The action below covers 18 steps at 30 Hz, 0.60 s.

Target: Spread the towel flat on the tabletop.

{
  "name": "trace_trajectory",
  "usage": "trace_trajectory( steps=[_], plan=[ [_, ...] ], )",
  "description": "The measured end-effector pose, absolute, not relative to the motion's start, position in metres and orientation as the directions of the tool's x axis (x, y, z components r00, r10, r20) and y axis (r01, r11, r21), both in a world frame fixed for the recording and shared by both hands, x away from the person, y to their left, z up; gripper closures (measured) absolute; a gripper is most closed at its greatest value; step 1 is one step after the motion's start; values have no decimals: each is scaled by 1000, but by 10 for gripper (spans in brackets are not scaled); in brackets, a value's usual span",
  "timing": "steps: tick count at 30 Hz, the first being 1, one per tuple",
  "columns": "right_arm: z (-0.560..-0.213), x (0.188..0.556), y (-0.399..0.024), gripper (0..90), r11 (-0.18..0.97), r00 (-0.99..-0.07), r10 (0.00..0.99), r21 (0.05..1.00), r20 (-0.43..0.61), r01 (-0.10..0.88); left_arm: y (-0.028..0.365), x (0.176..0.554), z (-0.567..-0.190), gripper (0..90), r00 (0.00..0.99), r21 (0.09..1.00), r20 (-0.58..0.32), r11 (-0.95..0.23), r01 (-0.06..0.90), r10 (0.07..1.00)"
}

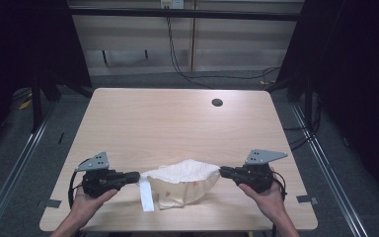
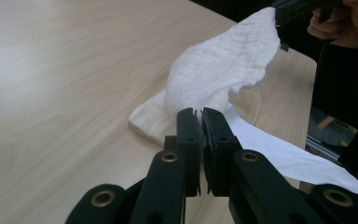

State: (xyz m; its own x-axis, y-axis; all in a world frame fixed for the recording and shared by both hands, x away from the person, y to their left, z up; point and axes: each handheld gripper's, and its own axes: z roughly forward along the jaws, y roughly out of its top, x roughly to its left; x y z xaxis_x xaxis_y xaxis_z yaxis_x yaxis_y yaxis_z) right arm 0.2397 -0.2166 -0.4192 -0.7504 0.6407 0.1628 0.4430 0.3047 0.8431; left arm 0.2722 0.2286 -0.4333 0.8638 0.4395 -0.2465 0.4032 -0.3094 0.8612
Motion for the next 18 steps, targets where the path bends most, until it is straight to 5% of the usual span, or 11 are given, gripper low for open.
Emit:
trace_trajectory(
  steps=[18],
  plan=[
    [-360, 271, -223, 861, 194, -713, 677, 890, 183, 412, 232, 298, -393, 866, 848, 914, -241, -185, 362, 473]
  ],
)
